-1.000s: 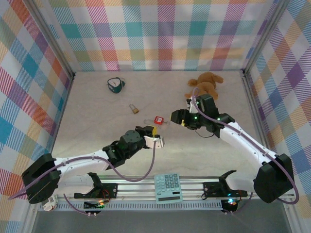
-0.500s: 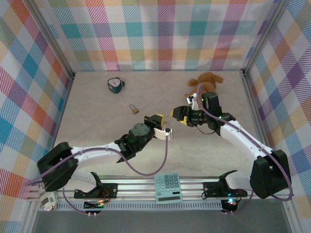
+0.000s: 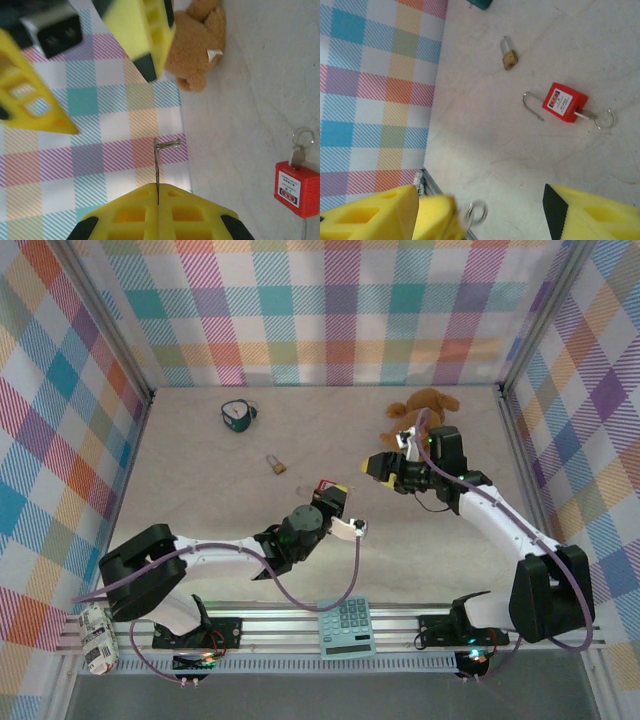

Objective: Unlock with the key

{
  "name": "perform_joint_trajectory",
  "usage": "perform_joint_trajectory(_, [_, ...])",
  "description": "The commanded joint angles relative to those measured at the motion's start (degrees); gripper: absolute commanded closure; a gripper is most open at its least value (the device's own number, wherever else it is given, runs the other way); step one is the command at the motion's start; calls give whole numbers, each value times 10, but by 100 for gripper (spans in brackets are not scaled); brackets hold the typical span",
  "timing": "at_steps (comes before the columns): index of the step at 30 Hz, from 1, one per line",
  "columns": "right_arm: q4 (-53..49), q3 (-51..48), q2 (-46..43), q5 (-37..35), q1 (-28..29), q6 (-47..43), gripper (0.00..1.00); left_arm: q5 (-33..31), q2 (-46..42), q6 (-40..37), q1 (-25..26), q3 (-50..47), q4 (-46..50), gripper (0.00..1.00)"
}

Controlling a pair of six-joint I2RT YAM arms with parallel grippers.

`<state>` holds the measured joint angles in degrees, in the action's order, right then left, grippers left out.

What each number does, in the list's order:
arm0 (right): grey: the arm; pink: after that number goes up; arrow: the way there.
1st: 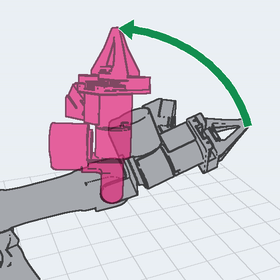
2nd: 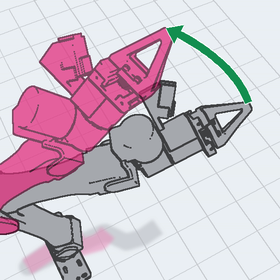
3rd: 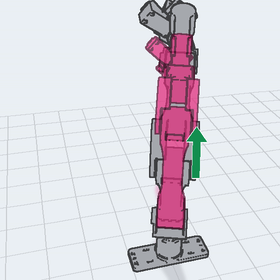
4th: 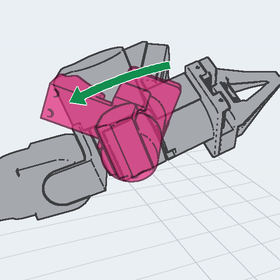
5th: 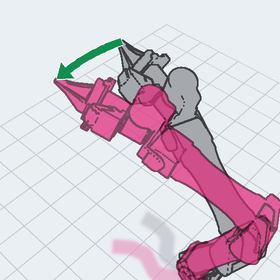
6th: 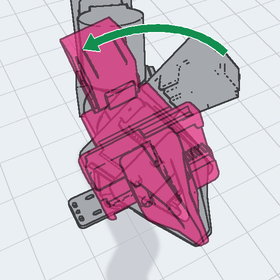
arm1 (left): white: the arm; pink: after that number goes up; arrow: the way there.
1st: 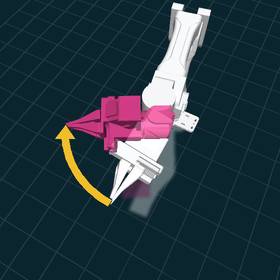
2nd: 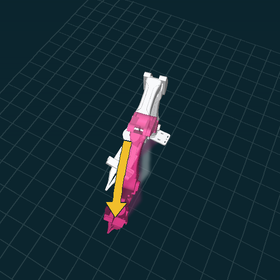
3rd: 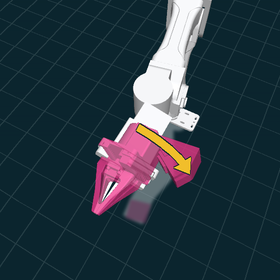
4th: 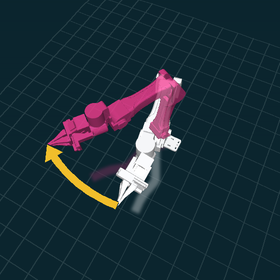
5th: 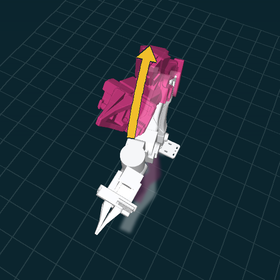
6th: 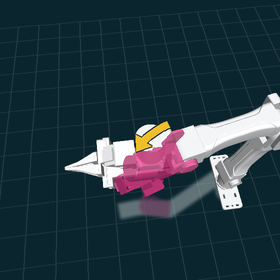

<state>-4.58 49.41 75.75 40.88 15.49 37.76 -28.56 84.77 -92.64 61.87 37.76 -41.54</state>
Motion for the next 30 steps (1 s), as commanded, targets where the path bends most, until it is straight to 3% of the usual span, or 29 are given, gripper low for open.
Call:
perform_joint_trajectory(1, [99,-18,24,98,-3,37,31,-13,-34,-36,16,5,29,100])
perform_joint_trajectory(7, [208,-66,23,145,-3,115,29,-20,-64,-49,25,9,50,100])
perform_joint_trajectory(20, [398,-128,-6,123,42,286,32,-36,-55,-69,22,41,60,100])
perform_joint_trajectory(24, [438,-127,5,120,62,318,38,-39,-49,-71,17,34,48,100])
perform_joint_trajectory(30, [383,-120,-7,109,77,306,52,-39,-63,-65,6,11,28,100])
